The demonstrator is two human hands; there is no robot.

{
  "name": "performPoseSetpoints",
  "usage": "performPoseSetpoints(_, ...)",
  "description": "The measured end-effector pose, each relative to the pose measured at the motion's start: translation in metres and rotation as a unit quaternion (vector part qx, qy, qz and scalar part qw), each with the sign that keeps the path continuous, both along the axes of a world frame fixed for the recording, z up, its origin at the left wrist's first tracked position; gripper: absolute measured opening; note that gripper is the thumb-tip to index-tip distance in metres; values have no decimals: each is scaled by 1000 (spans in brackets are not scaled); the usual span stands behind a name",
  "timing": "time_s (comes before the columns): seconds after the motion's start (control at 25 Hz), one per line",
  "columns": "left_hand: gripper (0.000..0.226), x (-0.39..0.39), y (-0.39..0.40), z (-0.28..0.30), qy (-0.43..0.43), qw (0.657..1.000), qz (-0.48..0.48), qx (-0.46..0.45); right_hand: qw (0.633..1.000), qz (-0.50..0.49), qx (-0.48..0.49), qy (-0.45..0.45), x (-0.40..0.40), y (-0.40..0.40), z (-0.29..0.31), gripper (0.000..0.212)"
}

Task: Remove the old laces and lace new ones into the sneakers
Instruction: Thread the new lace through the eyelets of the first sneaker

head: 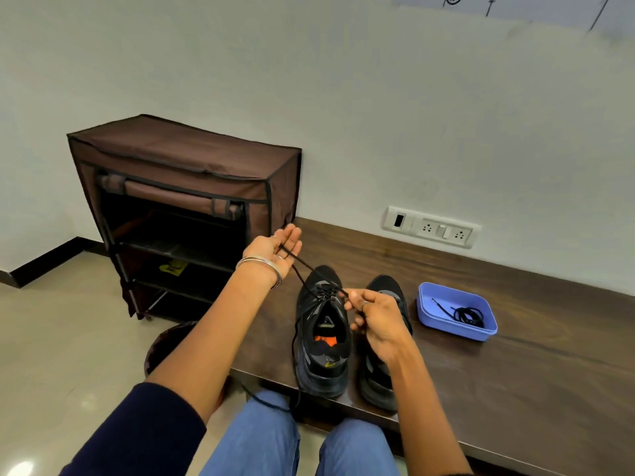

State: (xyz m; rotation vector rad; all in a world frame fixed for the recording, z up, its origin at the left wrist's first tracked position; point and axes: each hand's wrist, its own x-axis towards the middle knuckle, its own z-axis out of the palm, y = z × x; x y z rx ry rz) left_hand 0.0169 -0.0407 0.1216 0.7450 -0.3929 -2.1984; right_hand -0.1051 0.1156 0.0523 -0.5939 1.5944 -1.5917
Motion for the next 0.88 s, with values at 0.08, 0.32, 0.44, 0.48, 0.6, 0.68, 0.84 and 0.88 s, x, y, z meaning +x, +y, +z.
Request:
performPoseSetpoints(0.08,37,4,-9,-14,-28,999,24,-1,998,-36,53,9,-13,7,-1,15)
performPoseSetpoints(0.32,31,8,-19,-51,-385,916,-96,-65,980,-188,33,62,-29,0,-5,11)
performPoseSetpoints(0.44,38,-3,-4,-52,-624,721,-84,-289,980,-82,42,179,-16,-18,-3,17)
performPoseSetpoints(0.48,38,-10,2,-49,-613,683,-77,-390,976,-54,33,209,-12,-24,1,17)
performPoseSetpoints(0.6,23,-23,25,-39,-452,671,-130,-573,960,-35,7,276,-8,-37,14,16)
performPoseSetpoints(0.68,12,-27,30,-41,-438,685,-112,-571,951,-61,10,303,-9,-40,17,20)
performPoseSetpoints(0.84,7,-32,36,-57,-473,740,-104,-467,951,-111,40,288,-14,-37,-4,17)
performPoseSetpoints(0.88,9,-34,38,-63,-506,725,-97,-458,955,-99,72,272,-15,-36,-12,19)
